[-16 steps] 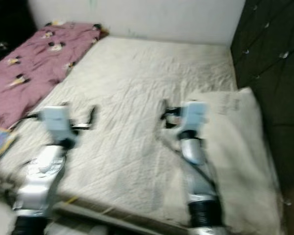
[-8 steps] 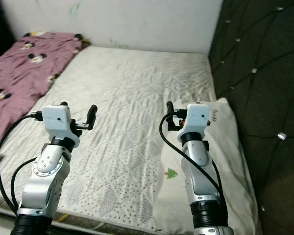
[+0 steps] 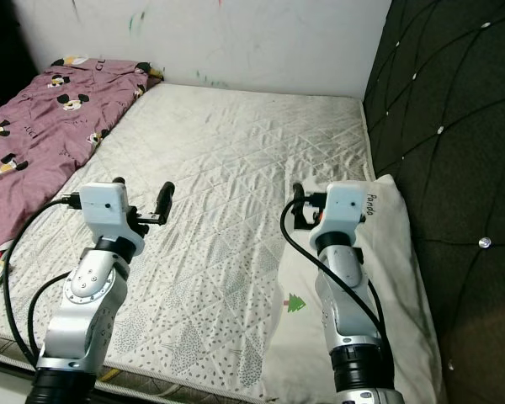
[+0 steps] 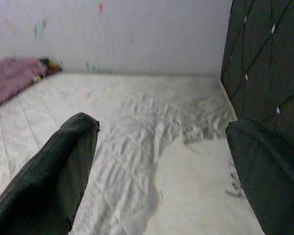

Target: Clean up the room

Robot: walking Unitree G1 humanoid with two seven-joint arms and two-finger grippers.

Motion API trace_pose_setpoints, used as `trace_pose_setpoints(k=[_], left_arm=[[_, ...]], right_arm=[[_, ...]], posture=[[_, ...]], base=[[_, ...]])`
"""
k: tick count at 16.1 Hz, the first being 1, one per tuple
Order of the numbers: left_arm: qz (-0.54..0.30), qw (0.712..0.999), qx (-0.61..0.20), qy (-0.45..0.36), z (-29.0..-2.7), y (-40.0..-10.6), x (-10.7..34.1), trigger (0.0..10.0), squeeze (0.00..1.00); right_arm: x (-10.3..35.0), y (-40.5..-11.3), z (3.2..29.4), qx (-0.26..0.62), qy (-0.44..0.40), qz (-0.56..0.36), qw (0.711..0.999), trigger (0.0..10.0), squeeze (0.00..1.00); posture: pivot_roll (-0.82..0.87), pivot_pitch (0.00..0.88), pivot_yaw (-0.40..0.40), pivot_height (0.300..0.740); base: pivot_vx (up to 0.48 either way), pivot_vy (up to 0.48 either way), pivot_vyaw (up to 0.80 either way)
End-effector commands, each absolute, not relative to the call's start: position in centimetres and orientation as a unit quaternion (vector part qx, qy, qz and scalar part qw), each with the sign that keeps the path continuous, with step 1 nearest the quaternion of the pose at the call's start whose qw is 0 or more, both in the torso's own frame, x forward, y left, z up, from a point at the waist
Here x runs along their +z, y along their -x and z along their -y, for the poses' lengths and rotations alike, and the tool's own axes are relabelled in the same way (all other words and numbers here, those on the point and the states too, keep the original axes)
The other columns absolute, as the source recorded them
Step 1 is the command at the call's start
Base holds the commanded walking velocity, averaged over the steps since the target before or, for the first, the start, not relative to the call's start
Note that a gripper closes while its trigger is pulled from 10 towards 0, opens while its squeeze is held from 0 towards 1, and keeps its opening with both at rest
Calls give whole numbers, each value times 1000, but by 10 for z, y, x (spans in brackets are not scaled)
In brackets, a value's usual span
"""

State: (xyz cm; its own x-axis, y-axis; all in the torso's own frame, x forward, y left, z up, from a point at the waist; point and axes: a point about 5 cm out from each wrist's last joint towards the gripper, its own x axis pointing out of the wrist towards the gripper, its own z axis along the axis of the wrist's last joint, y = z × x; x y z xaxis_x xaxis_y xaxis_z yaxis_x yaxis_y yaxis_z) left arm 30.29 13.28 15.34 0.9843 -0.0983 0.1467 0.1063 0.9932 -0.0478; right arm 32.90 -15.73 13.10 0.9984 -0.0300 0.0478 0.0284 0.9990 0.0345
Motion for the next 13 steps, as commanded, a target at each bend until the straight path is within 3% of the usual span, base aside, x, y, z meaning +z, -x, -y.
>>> trace_pose_setpoints(k=[1, 7, 13], left_arm=[[72, 996, -44, 37, -132, -305, 153, 10000, 0], [71, 996, -21, 42, -138, -300, 148, 10000, 0], [54, 997, -36, 41, -136, -298, 141, 10000, 0]], right_arm=[[130, -332, 159, -18, -31, 7, 999, 10000, 0], [142, -342, 151, 22, -46, 15, 999, 10000, 0], [130, -334, 157, -24, -58, -12, 998, 10000, 0]], posture=[[-41, 0, -5, 740], [-19, 0, -32, 740], [-55, 0, -3, 740]], base=[[0, 0, 0], [0, 0, 0], [0, 0, 0]])
